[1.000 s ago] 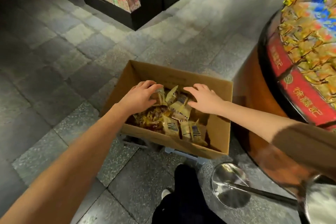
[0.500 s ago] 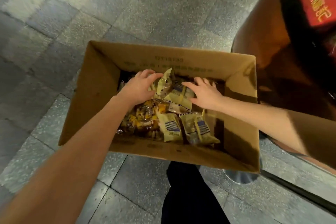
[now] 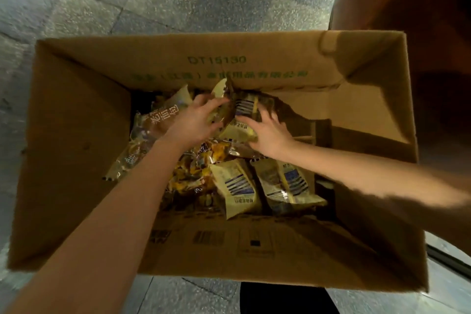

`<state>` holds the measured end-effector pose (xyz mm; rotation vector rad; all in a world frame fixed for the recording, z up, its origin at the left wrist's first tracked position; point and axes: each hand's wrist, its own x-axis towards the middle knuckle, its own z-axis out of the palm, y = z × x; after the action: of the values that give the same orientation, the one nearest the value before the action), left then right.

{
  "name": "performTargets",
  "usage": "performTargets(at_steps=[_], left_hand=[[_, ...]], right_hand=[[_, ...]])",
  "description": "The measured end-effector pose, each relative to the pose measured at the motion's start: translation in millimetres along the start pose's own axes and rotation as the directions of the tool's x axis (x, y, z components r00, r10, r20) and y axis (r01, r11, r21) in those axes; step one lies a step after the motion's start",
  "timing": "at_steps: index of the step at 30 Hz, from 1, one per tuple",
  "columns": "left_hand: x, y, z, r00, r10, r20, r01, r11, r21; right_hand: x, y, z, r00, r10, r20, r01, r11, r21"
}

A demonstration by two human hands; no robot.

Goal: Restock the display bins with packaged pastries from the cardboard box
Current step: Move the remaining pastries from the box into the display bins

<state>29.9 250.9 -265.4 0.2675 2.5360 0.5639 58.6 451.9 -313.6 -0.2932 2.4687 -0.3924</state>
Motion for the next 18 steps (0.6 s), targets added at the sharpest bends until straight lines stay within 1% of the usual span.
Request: performTargets(at_steps=[2, 6, 12, 15, 18], left_hand=[[5, -1, 5, 1.0, -0.03, 0.001, 0.03, 0.999, 0.024], [13, -1, 7, 0.999, -0.029, 0.031, 0.027, 0.996, 0.091], [17, 2, 7, 0.996, -0.057, 0.065, 0.047, 0.989, 0.143], [20, -4, 11, 0.996, -0.071, 0.051, 0.069, 0.997, 0.023], [24, -8, 16, 0.994, -0.099, 0.035, 0.103, 0.982, -0.161]], right_hand=[[4, 2, 8, 1.0, 0.012, -0.002, -0.012, 1.0, -0.003], [13, 7, 14, 1.0, 0.009, -0.016, -0.009, 1.0, 0.01], [23, 11, 30, 0.998, -0.013, -0.054, 0.008, 0.996, -0.09], [24, 9, 34, 0.998, -0.032, -0.048, 0.027, 0.994, -0.102], [26, 9, 39, 0.999, -0.031, -0.02, 0.031, 0.999, -0.037]])
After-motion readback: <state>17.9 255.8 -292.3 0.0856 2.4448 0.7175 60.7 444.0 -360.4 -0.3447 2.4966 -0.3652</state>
